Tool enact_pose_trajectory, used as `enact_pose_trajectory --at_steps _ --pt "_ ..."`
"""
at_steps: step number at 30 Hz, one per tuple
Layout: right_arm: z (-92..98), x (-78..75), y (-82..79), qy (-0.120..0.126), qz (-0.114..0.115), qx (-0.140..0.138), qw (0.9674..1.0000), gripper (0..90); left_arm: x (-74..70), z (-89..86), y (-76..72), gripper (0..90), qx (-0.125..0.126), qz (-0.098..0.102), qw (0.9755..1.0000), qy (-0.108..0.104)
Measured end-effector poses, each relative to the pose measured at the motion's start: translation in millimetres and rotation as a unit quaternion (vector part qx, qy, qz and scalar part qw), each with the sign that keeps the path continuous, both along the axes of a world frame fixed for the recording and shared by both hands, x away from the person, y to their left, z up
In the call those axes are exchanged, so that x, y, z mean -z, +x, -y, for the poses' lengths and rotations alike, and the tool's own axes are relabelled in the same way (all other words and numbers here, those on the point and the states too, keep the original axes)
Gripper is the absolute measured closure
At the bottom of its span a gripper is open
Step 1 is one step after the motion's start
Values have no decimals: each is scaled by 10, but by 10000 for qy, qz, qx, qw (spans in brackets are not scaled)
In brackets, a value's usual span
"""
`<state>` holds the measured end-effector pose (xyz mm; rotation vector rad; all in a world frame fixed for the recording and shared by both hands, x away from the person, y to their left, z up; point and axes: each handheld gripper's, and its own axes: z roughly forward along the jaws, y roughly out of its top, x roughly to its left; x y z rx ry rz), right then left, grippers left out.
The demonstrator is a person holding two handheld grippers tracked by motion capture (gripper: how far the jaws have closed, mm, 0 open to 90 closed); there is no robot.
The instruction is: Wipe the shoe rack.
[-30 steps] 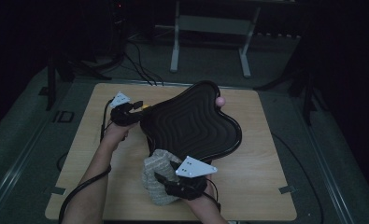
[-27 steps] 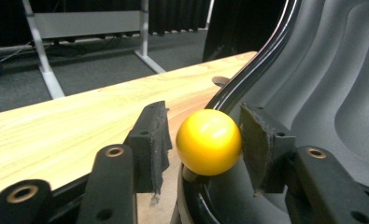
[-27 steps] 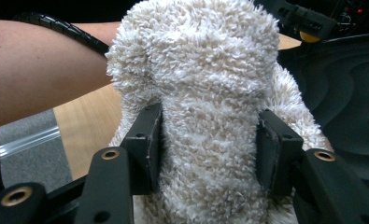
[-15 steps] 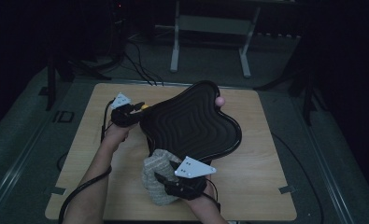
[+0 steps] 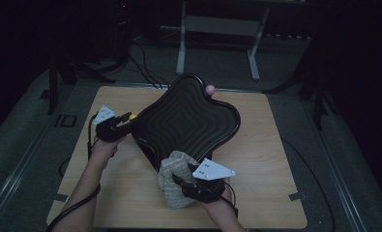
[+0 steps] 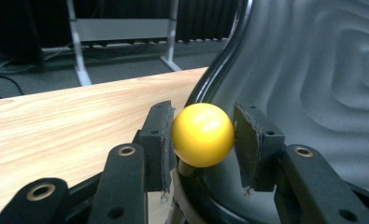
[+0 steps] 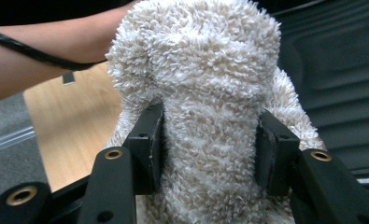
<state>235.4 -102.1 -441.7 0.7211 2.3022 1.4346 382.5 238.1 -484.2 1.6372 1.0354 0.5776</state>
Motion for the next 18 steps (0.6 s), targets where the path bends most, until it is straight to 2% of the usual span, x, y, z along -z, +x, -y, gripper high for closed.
enact_pose_trajectory --at_steps 4,7,13,18 --pt "66 -13 28 -21 3 84 10000 511 13 -81 -123 587 -20 5 10000 -37" --pt "128 -19 52 -50 25 156 9999 512 10 -110 -229 587 -52 -15 10000 2" --pt "283 -41 139 -95 70 416 9991 520 -20 -142 -473 587 -2 -49 9997 224" --pt "386 -50 235 -156 129 611 9979 523 -4 -143 -708 587 -8 15 9998 223"
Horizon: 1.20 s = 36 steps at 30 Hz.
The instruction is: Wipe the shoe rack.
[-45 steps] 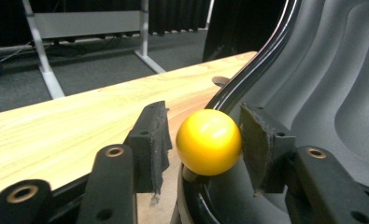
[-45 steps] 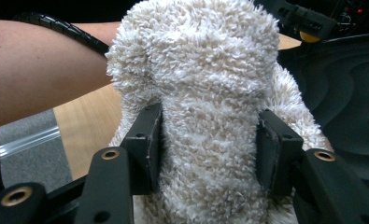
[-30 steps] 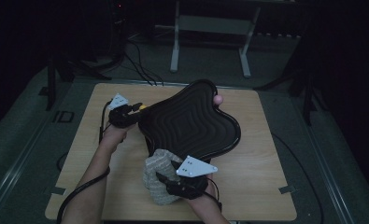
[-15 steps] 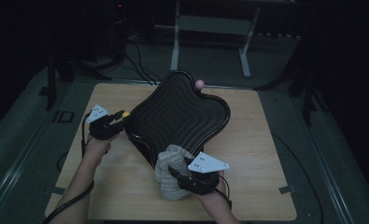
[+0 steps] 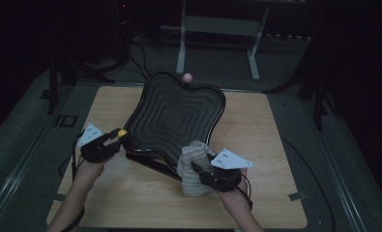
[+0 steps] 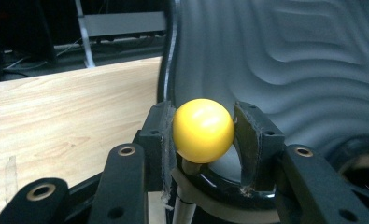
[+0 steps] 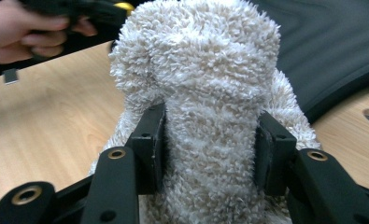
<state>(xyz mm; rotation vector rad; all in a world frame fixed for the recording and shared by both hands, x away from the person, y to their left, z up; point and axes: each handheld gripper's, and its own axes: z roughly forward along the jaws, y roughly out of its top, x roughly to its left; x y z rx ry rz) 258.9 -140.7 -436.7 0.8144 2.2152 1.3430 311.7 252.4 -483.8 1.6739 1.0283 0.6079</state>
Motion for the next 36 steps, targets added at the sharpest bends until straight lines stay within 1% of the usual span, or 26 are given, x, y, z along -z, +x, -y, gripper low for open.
enact_pose_trajectory --at_steps 1,3,5,8,10,12,16,18,21,23,24,26,29,34,35,36 --pt "29 0 31 28 -31 46 10000 522 7 -3 -43 587 8 5 10000 -40" --pt "63 0 73 39 -49 89 9999 523 15 1 -125 588 23 18 10000 -52" --pt "93 -3 117 11 -33 166 9999 523 9 8 -193 588 69 35 10000 32" --pt "131 -1 178 -1 -7 228 9997 525 4 18 -269 589 146 38 9999 82" --pt "157 5 215 33 -15 239 9997 524 2 30 -316 589 178 38 9998 95" --pt "184 3 263 46 -39 262 9996 527 -8 47 -344 589 207 25 9997 139" --pt "204 -1 333 -45 54 374 9993 536 -12 94 -397 589 265 22 9995 144" --pt "231 0 390 0 11 435 9991 536 -12 114 -425 589 350 0 9993 126" --pt "251 1 474 -58 88 540 9985 548 -10 149 -466 589 445 3 9989 135" --pt "279 8 526 38 18 534 9986 566 -7 161 -476 589 434 16 9990 130" --pt "295 12 542 102 -26 516 9986 572 0 158 -476 589 423 14 9991 71" --pt "309 24 541 191 -58 485 9986 600 18 151 -471 588 404 71 9991 53" --pt "303 31 509 206 5 448 9988 637 29 142 -440 587 295 109 9995 50" --pt "312 17 500 256 -38 331 9991 681 52 115 -355 583 192 116 9997 -111" --pt "311 16 492 241 -21 340 9991 684 54 115 -350 581 179 123 9997 -120" --pt "310 15 489 247 -24 337 9991 690 55 116 -348 577 170 142 9997 -82"
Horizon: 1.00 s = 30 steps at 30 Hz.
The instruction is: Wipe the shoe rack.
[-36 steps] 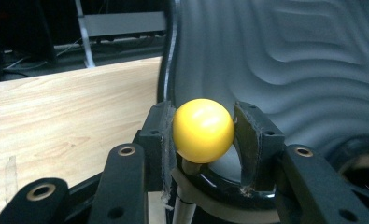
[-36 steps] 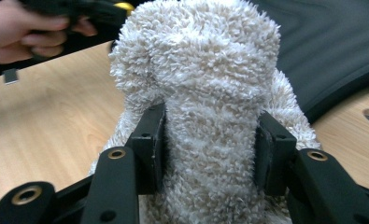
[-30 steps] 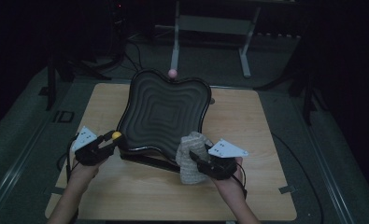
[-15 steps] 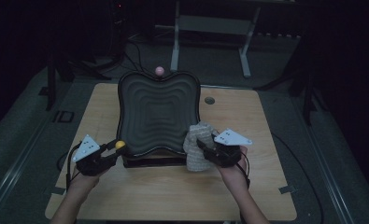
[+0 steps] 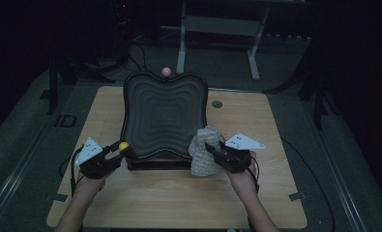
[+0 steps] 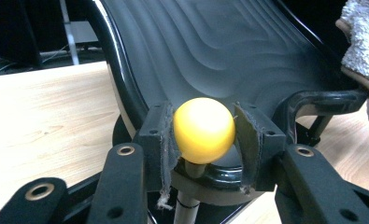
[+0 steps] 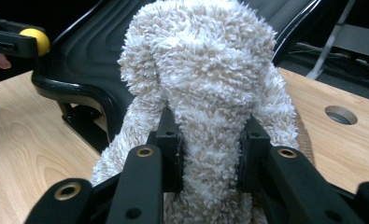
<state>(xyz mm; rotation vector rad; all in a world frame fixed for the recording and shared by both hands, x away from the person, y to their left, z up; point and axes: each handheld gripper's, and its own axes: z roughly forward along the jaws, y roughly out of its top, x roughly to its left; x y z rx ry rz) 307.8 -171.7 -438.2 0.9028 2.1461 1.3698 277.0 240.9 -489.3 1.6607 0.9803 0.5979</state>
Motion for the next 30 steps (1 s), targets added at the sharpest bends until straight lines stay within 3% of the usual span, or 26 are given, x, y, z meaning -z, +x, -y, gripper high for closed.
enact_pose_trajectory --at_steps 3,8,14,18,24,30 --pt "21 -38 -5 110 -2 -57 9999 706 5 -6 6 554 66 21 10000 -30" --pt "174 -249 -5 445 159 -18 9989 712 2 -39 20 459 229 34 9995 -196" --pt "408 -429 86 491 399 351 9974 711 -18 -51 6 316 327 99 9993 -129" --pt "570 -464 200 500 439 608 9959 709 -14 -92 -15 285 275 208 9992 -217" --pt "758 -287 475 430 219 936 9944 706 -22 -125 -42 179 204 252 9993 -196" --pt "829 93 716 309 -132 1123 9931 700 33 -143 -87 141 231 187 9995 -144"
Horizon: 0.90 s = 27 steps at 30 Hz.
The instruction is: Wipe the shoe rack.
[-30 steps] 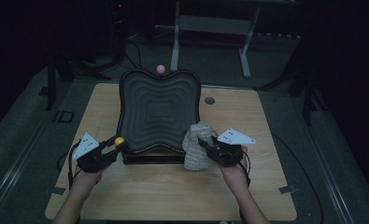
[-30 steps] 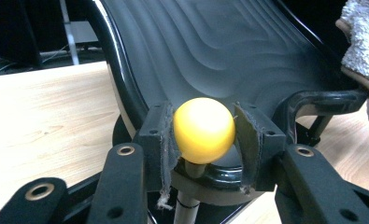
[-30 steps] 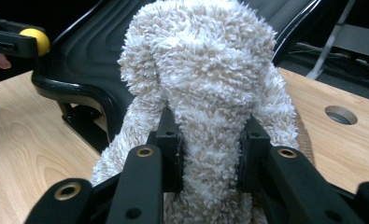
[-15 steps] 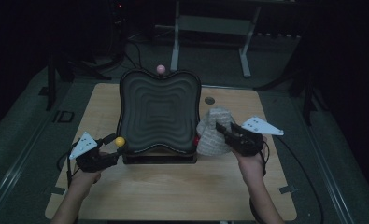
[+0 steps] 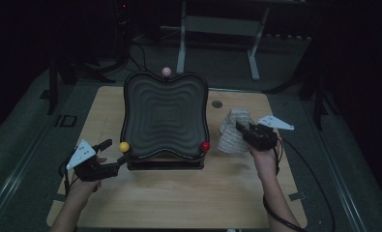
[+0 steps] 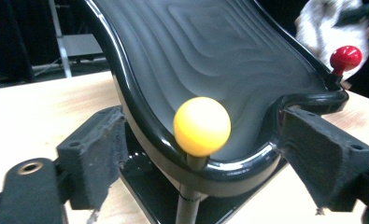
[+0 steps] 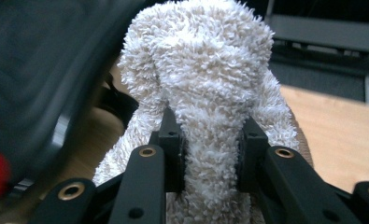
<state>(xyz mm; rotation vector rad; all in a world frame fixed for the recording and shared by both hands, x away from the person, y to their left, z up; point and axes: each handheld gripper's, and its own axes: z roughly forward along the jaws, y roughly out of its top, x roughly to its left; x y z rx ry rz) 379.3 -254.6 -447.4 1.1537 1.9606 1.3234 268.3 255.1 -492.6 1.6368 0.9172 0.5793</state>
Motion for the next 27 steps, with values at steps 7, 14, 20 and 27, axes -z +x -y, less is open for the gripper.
enact_pose_trajectory --at_steps 7,14,20,27 --pt "17 530 226 -184 -674 184 9974 695 96 11 -45 113 63 -68 10000 3" --pt "34 930 335 -352 -1206 294 9916 675 162 -19 -94 112 30 -101 9999 -16" --pt "3 908 365 -403 -1289 203 9906 573 199 -30 -122 112 21 -127 9999 -12" --pt "11 746 316 -344 -924 259 9948 343 218 -27 -140 112 35 -117 9999 -38"
